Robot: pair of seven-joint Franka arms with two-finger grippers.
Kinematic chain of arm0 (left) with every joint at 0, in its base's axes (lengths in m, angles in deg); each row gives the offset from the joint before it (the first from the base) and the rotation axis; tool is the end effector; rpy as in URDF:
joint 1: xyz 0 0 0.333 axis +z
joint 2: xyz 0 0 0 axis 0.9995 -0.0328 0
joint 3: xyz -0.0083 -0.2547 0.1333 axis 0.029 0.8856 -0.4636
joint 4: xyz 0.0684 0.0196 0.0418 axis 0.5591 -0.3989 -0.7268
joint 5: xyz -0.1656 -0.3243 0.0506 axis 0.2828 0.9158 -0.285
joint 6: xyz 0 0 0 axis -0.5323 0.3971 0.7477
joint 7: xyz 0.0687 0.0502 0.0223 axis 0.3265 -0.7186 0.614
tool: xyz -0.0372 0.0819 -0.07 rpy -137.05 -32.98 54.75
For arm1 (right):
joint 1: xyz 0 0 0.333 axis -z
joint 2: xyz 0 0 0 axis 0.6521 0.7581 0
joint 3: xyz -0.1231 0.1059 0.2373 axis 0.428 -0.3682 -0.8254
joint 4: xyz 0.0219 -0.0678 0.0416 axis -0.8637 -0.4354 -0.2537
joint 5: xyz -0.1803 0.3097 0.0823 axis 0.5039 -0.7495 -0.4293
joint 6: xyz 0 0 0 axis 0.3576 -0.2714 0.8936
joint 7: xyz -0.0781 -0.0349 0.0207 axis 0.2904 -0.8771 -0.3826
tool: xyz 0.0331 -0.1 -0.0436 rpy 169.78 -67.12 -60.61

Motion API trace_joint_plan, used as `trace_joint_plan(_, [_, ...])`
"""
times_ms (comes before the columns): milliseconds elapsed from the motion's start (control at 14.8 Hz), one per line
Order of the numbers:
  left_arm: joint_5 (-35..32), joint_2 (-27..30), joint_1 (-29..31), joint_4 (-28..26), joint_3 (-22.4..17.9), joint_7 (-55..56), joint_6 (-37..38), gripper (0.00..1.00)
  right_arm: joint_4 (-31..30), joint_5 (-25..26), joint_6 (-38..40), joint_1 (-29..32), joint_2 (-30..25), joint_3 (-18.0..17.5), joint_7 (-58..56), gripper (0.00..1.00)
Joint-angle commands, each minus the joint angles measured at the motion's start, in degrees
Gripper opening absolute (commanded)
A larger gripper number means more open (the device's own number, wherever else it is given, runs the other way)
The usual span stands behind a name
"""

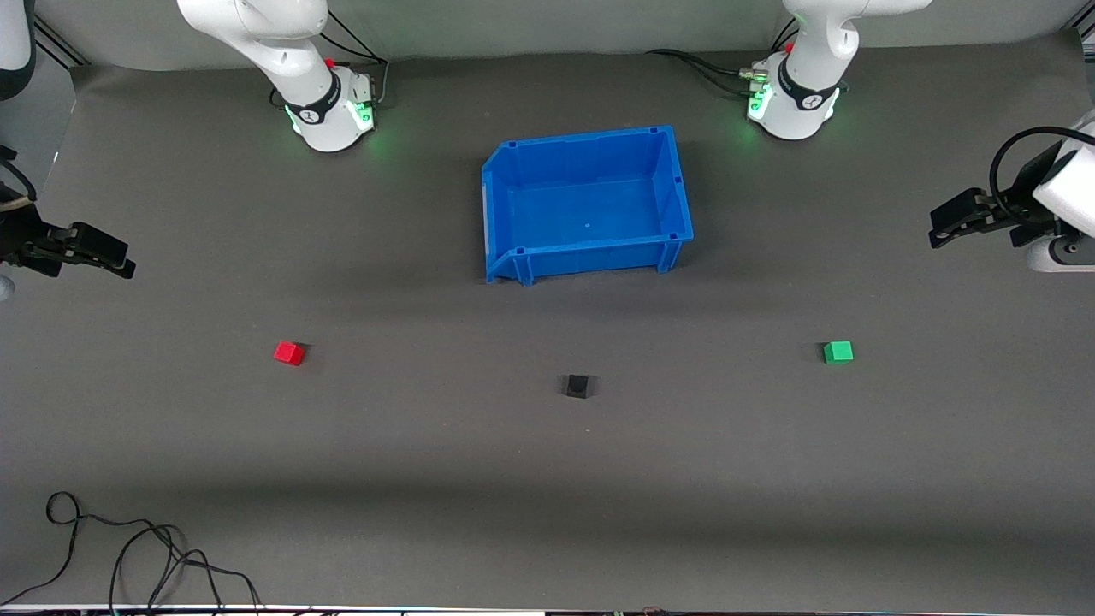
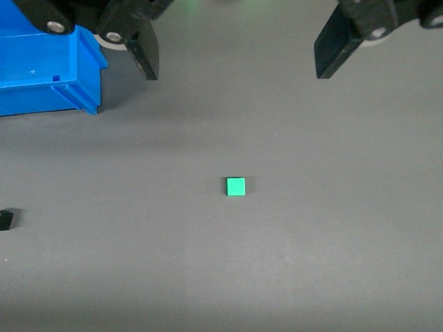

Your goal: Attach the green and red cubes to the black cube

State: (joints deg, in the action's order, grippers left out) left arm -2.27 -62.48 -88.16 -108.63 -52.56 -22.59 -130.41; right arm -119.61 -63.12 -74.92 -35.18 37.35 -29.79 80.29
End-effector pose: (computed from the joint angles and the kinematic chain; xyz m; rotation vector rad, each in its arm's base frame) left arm 0.5246 -0.0232 0.5802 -3.1334 0.0073 0.0701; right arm 0.5416 -0.0282 0.5808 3.1048 -0.0860 -0.0253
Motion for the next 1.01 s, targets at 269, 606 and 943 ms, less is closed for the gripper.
trace_joint_plan(269, [-0.13,-0.42,-0.49,1.57,-0.19,0.48,0.67,1.0,0.82,-0.18,0.61,-0.16,0.01,0.01,-0.39,1.0])
trace_joint_plan(606, [-0.13,-0.42,-0.58,1.84,-0.19,0.57,0.59,1.0,0.9,-0.18,0.61,0.01,0.01,0.01,-0.39,1.0])
trace_joint_plan(943, [0.4,-0.86,-0.49,2.45,-0.19,1.18,0.5,1.0,0.47,-0.09,1.39,0.01,0.28,0.63,-1.18,1.0])
